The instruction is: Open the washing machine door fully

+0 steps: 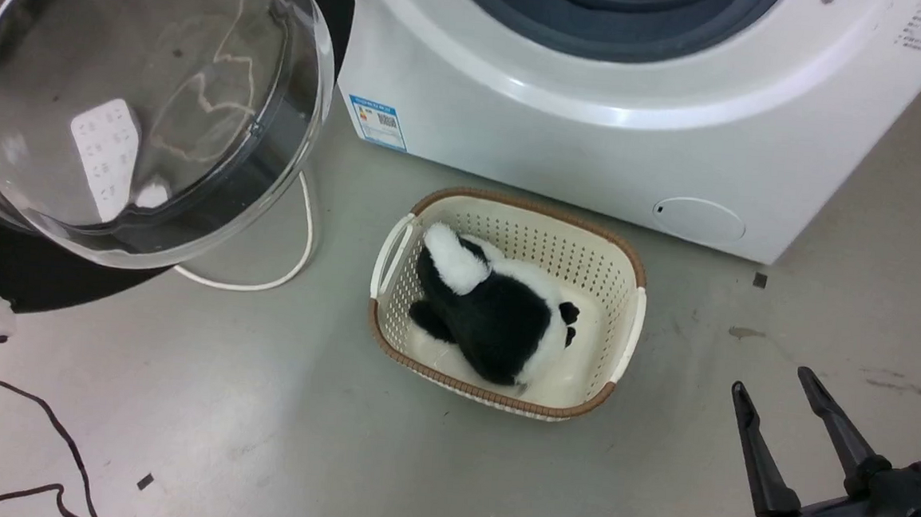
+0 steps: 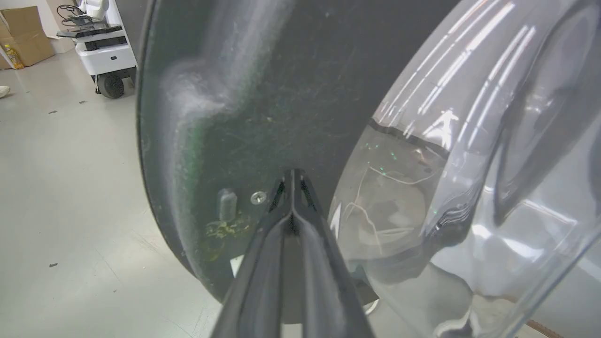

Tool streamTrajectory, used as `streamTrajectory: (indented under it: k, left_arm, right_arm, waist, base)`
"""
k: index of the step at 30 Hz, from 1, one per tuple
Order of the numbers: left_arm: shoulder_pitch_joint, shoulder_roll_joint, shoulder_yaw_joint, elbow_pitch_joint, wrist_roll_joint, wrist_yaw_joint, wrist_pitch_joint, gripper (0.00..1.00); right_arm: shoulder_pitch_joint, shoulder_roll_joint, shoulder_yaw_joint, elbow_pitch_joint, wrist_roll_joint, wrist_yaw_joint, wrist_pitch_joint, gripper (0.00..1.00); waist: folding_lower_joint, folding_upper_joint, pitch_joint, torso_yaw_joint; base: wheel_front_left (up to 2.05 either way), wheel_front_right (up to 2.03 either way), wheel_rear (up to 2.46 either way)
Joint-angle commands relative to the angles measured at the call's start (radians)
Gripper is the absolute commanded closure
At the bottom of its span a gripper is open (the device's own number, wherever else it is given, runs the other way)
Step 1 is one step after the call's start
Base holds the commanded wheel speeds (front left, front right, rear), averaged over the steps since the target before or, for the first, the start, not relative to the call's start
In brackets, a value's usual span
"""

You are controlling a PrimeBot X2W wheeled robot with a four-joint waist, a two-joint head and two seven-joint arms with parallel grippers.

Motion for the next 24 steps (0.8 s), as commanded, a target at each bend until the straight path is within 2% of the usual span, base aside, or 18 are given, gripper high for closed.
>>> streamTrajectory:
  k: [1,6,11,18,24]
  left_arm:
    - [-0.010,0.003,-0.007,0.002,0.010,-0.006,-0.011,1.00]
    - [0.030,-0.019,-0.054,-0.039,0.047,-0.032,-0.047,1.00]
    - [0.108,-0.073,-0.095,-0.154,0.065,-0.050,-0.064,1.00]
    - [0.274,-0.140,-0.125,-0.385,0.081,-0.024,-0.068,1.00]
    - [0.416,-0.180,-0.185,-0.526,0.117,0.013,-0.049,1.00]
  right_arm:
    - [-0.006,0.000,-0.001,-0.002,0.006,0.001,-0.003,0.00]
    - [-0.004,0.021,-0.017,0.016,0.004,0.001,-0.020,0.00]
    - [-0.001,0.043,-0.039,0.033,-0.005,0.001,-0.036,0.00]
    - [0.010,0.074,-0.061,0.030,-0.032,0.001,-0.041,0.00]
    - [0.034,0.096,-0.073,0.011,-0.053,0.001,-0.037,0.00]
  waist:
    - [0.0000,0.0000,-0.014,-0.005]
    - [0.0000,0.0000,-0.076,-0.028]
    - [0.0000,0.0000,-0.147,-0.070]
    - [0.0000,0.0000,-0.244,-0.153]
    - [0.0000,0.0000,-0.297,-0.220]
  base:
    - [0.00,0.00,0.00]
    - [0.00,0.00,0.00]
    - [0.00,0.00,0.00]
    - [0.00,0.00,0.00]
    - [0.00,0.00,0.00]
